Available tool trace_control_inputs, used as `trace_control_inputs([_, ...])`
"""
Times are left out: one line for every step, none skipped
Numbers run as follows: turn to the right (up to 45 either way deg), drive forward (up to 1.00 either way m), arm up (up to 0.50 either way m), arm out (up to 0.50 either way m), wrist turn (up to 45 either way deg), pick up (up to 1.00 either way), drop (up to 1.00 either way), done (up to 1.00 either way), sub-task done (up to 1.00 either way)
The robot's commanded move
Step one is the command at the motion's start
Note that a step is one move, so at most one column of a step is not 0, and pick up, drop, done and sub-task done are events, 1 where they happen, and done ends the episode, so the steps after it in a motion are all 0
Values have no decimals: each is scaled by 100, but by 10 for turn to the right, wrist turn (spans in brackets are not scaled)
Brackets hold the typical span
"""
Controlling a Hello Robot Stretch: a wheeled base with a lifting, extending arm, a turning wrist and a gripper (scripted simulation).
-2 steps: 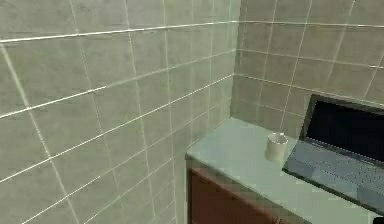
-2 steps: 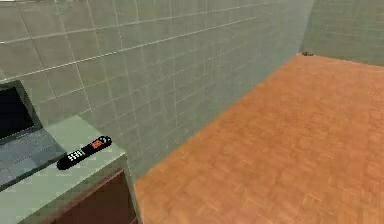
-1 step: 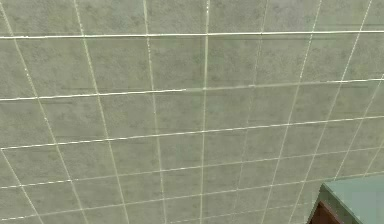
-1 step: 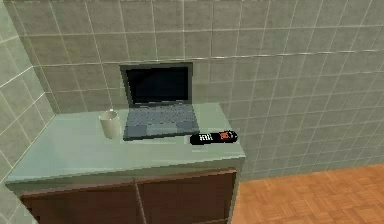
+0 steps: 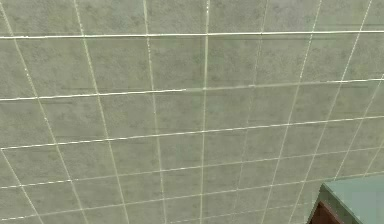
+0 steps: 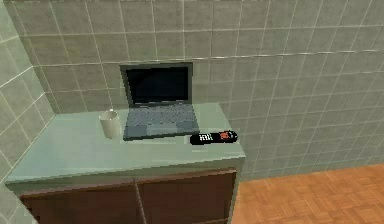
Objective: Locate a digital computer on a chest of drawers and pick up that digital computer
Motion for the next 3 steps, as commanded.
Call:
trace_control_inputs([0,0,38,0,0,0,0,0,0])
trace_control_inputs([0,0,0,46,0,0,0,0,0])
trace_control_inputs([0,0,0,0,450,0,0,0,0])
